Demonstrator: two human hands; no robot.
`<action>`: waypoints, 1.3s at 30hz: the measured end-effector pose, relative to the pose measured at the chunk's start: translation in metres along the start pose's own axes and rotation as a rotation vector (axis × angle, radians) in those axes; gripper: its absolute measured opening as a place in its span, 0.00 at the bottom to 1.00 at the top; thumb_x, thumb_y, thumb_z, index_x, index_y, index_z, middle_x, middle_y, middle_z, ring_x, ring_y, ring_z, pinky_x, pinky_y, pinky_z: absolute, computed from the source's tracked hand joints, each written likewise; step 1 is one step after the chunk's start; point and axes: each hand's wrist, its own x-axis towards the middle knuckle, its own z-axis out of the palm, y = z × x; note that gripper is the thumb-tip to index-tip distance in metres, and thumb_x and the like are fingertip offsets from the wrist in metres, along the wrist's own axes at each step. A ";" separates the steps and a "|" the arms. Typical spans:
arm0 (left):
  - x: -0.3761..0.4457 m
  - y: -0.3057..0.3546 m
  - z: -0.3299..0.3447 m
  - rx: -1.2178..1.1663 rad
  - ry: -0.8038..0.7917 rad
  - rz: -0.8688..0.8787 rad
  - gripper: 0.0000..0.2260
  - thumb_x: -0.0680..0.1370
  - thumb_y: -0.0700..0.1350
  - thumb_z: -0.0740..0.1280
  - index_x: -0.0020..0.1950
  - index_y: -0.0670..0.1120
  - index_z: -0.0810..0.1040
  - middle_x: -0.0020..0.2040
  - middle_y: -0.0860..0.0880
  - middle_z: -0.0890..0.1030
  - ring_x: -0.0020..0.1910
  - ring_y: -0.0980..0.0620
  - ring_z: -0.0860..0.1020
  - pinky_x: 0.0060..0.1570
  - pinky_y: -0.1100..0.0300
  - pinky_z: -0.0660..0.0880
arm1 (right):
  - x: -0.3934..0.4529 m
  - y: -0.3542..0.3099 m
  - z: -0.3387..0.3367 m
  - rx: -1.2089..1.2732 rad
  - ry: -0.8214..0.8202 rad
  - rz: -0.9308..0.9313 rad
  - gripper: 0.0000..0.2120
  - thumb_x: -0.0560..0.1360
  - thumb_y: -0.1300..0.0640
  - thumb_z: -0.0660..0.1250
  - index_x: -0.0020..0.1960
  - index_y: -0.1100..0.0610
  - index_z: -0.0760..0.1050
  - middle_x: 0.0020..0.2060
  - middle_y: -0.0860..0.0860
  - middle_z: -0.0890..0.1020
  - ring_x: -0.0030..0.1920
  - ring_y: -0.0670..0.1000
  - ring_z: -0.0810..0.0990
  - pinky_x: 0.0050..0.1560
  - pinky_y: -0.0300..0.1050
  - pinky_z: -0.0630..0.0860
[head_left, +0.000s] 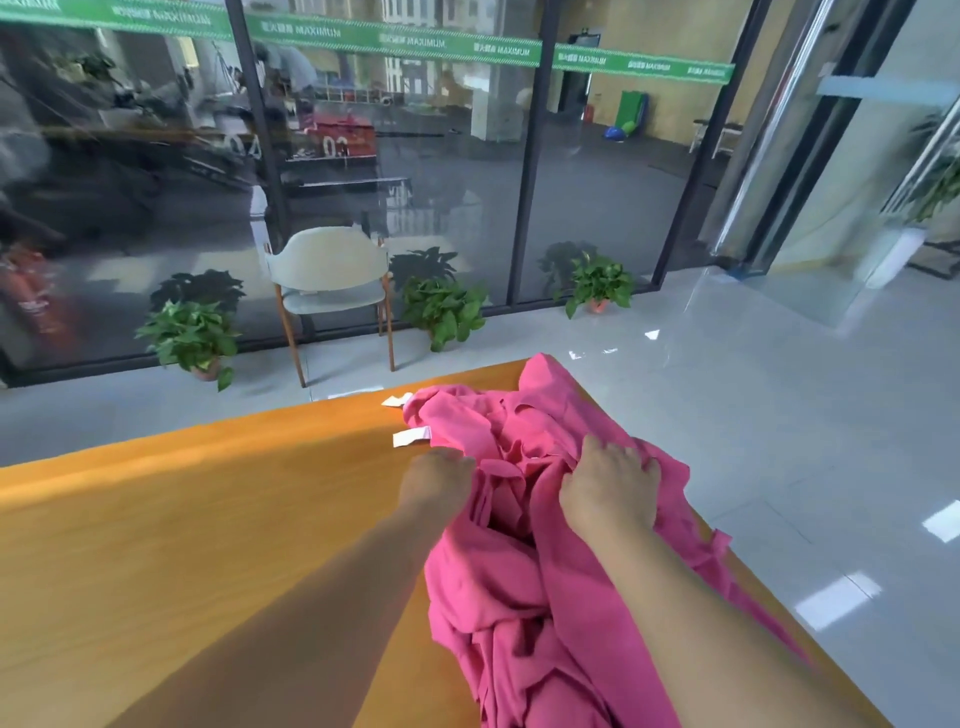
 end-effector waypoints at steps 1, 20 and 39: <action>0.003 0.003 0.001 -0.013 0.005 0.006 0.14 0.79 0.44 0.66 0.64 0.43 0.78 0.60 0.44 0.80 0.49 0.48 0.76 0.55 0.53 0.78 | 0.004 0.004 0.000 0.007 0.002 -0.033 0.14 0.79 0.53 0.59 0.63 0.52 0.75 0.60 0.51 0.79 0.64 0.55 0.73 0.69 0.55 0.65; -0.024 0.033 -0.019 -0.782 -0.217 -0.096 0.05 0.77 0.40 0.68 0.49 0.40 0.81 0.45 0.42 0.84 0.42 0.46 0.83 0.47 0.52 0.81 | -0.005 -0.023 -0.079 2.004 -0.344 0.227 0.09 0.74 0.59 0.62 0.43 0.60 0.80 0.38 0.57 0.82 0.42 0.56 0.80 0.55 0.52 0.76; -0.127 0.010 -0.187 -0.713 0.116 0.321 0.33 0.70 0.71 0.68 0.66 0.49 0.77 0.61 0.48 0.81 0.60 0.51 0.79 0.64 0.50 0.72 | -0.091 -0.190 -0.140 1.301 -0.074 -0.602 0.11 0.68 0.55 0.77 0.48 0.54 0.82 0.46 0.51 0.86 0.50 0.53 0.84 0.55 0.54 0.79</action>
